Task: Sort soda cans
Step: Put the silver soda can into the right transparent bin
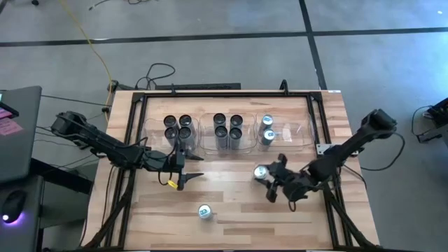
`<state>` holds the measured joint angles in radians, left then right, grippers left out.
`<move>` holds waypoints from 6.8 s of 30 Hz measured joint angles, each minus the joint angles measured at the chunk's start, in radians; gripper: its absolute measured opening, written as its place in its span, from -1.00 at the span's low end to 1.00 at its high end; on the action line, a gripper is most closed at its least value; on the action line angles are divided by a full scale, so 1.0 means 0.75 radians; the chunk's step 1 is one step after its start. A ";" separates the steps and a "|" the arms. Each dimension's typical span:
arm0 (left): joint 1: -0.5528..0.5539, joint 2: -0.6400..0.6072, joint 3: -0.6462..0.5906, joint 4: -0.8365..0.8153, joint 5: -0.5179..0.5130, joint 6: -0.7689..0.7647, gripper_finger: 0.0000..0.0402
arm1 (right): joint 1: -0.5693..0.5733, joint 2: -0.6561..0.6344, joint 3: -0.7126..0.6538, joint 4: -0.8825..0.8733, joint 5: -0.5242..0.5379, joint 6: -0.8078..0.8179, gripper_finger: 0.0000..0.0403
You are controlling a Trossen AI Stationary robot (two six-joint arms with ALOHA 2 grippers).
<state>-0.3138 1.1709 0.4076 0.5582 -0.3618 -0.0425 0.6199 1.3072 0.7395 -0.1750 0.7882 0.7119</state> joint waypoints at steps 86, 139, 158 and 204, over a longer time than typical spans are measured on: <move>0.003 -0.001 0.001 0.025 0.001 0.026 0.32 | -0.873 -0.564 -0.486 -0.172 0.102 0.013 0.51; -0.544 0.448 0.170 -0.044 -0.051 -0.484 0.32 | 0.014 0.576 -0.032 1.301 -0.041 -0.403 0.53; -0.373 0.692 0.299 0.062 -0.036 -0.408 0.32 | -0.089 0.850 0.292 1.248 -0.369 -0.529 0.69; -0.356 0.455 0.301 -0.303 -0.132 -0.303 0.32 | 0.204 0.295 0.413 0.015 0.436 -0.198 -0.04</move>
<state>-0.5809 1.5120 0.6334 0.3310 -0.4610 -0.2695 0.7730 1.5288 1.0492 -0.1641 1.1152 0.5636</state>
